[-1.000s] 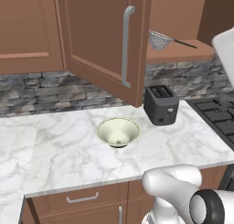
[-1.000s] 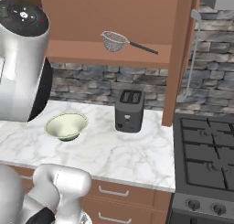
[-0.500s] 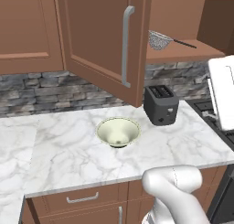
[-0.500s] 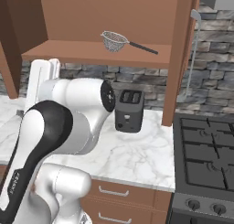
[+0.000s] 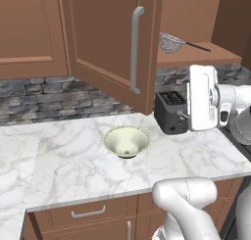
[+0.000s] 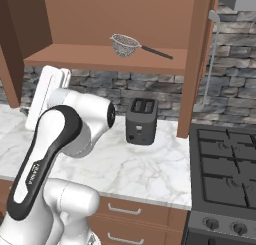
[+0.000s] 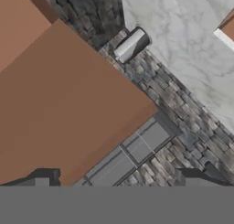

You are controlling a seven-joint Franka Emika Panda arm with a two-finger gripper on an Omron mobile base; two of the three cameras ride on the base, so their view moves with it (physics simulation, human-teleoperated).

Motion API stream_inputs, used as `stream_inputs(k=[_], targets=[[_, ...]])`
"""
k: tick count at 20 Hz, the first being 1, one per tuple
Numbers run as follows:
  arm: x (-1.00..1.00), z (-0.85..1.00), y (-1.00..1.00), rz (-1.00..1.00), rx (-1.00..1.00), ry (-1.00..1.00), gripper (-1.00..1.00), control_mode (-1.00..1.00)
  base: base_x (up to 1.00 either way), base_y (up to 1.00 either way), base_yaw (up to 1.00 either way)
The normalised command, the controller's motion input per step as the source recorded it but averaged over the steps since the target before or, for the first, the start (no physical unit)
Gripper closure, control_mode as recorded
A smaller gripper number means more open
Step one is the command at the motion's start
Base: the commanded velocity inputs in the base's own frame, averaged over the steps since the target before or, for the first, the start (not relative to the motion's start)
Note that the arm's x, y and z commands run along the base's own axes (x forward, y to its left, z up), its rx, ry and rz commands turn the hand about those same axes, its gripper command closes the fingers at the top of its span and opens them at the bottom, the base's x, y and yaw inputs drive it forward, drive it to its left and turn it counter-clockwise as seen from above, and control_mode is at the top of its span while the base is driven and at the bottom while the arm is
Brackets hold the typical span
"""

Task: Open the cabinet and setup a tea strainer by placing it in the bowl upright.

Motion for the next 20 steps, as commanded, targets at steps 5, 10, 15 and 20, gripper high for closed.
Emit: stream_inputs(k=[5,10,15,20], targets=[[0.65,0.0,0.0,0.1,0.05,0.03,-1.0,-1.0,0.0,0.0,0.0],[0.34,0.0,0.02,0.14,-0.07,0.0,-1.0,-1.0,0.0,0.0,0.0],[0.16,0.0,0.29,0.17,-0.21,0.0,-1.0,-1.0,0.0,0.0,0.0],[0.03,-0.01,0.61,0.09,-0.11,0.0,-1.0,-1.0,0.0,0.0,0.0]])
